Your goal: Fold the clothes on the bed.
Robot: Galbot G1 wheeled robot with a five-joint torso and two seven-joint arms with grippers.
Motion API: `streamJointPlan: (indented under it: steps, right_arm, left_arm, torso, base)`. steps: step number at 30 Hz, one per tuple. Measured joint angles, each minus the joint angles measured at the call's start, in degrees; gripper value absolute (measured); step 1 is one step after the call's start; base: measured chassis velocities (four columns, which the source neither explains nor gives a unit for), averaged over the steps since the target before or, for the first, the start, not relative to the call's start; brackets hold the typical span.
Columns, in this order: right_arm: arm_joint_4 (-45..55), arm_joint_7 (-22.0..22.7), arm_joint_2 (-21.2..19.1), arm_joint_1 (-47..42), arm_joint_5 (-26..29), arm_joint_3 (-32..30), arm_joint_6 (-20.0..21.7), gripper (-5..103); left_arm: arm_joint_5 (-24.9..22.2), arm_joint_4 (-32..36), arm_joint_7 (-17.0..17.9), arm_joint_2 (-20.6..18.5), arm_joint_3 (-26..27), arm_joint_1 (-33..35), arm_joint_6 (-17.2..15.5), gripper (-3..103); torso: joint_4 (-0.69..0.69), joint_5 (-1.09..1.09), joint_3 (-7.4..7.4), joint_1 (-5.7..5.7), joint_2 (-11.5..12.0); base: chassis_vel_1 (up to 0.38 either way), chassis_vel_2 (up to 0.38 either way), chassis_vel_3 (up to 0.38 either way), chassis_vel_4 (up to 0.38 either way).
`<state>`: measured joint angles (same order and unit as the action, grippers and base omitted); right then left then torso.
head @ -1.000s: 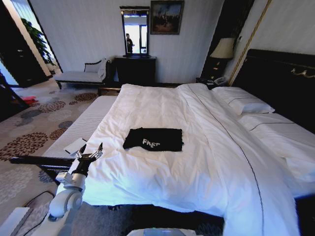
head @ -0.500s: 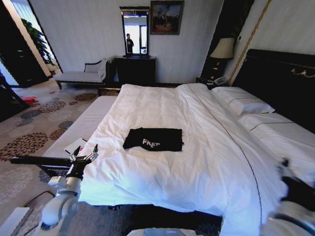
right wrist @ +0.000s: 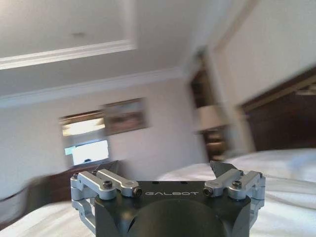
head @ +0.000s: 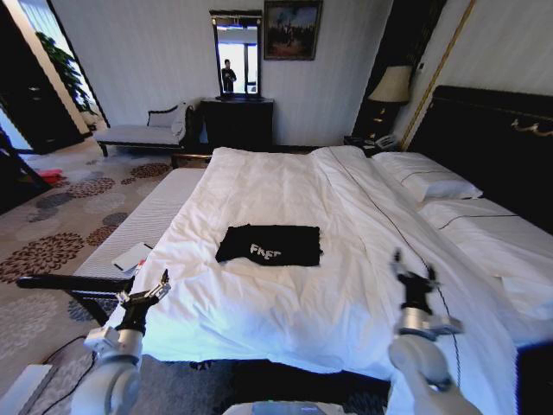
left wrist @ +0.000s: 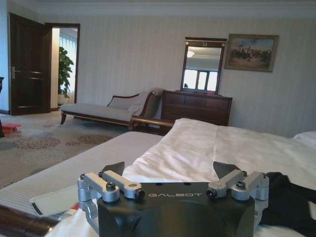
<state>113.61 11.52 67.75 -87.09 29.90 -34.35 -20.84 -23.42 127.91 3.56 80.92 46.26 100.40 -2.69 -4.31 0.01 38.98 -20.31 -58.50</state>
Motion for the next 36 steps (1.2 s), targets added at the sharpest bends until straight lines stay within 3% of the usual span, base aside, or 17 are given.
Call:
streamJointPlan:
  steps: [2,5,10,17,23,25,36]
  right_arm:
    - [-0.14,-0.74,-0.28,-0.06,-0.83,0.79,-0.12,100]
    - [-0.92,-3.51,-1.12,-0.81,-4.03,4.90,-0.60,100]
    - [-0.90,-3.46,0.47,-2.56,-2.61,9.10,0.33,100]
    - [-0.79,-1.65,1.97,-3.82,-2.72,8.88,-1.47,100]
    - [0.16,-2.22,0.60,-4.29,-3.82,7.53,-2.54,100]
    - [0.31,-2.16,0.37,-4.28,-6.75,6.69,-2.50,100]
    - [1.22,-1.07,1.81,-4.17,-8.47,5.26,-2.32,100]
  left_arm:
    - [0.60,0.20,-0.35,0.54,-0.16,0.43,0.36,100]
    - [2.88,-0.58,-2.35,2.27,-0.87,1.15,3.48,100]
    - [2.18,-2.22,-3.51,3.24,-1.42,1.05,5.15,100]
    - [1.97,-1.63,-5.37,3.99,-2.23,1.97,6.66,100]
    - [6.21,-1.11,-7.86,3.72,-2.71,2.52,10.00,100]
    - [6.84,-0.95,-9.49,3.87,-2.94,2.76,11.44,100]
    - [2.75,1.59,-10.25,4.23,-1.20,3.43,12.32,100]
  torso:
    - [0.00,0.00,0.00,0.00,0.00]
    - [-0.02,0.01,-0.01,0.01,0.00]
    - [-0.02,0.00,0.00,0.00,0.00]
    - [-0.02,0.00,-0.01,0.00,0.00]
    - [-0.01,-0.01,0.00,0.00,0.00]
    - [-0.01,-0.01,0.00,0.01,0.00]
    - [-0.01,-0.01,0.00,0.01,0.00]
  base:
    - [0.000,0.000,0.000,0.000]
    - [0.000,0.000,0.000,0.000]
    - [0.000,0.000,0.000,0.000]
    - [0.000,0.000,0.000,0.000]
    - [0.000,0.000,0.000,0.000]
    - [0.000,0.000,0.000,0.000]
    - [0.000,0.000,0.000,0.000]
